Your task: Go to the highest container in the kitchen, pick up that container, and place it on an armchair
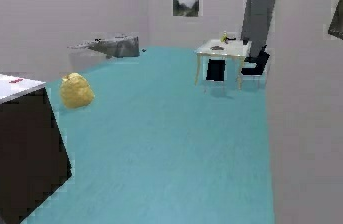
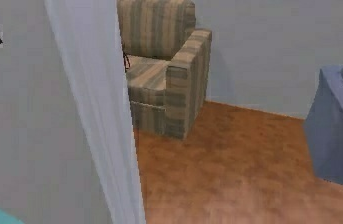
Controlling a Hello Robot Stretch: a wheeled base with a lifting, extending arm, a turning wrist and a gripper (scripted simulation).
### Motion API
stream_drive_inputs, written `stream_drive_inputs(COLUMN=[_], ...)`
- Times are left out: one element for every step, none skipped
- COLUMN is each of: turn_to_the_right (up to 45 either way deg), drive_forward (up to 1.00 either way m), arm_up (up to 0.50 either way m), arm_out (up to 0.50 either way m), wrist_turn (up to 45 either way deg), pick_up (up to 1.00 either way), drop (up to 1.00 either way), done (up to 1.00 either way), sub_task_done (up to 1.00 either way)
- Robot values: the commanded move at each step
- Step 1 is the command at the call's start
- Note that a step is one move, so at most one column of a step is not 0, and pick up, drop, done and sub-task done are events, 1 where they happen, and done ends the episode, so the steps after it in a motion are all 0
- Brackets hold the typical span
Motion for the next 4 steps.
stream_drive_inputs(turn_to_the_right=[0.0, 0.0, 0.0, 0.0], drive_forward=[1.00, 1.00, 1.00, 0.75], arm_up=[0.00, 0.00, 0.00, 0.00], arm_out=[0.00, 0.00, 0.00, 0.00], wrist_turn=[0.0, 0.0, 0.0, 0.0], pick_up=[0.00, 0.00, 0.00, 0.00], drop=[0.00, 0.00, 0.00, 0.00], done=[0.00, 0.00, 0.00, 0.00], sub_task_done=[0.00, 0.00, 0.00, 0.00])
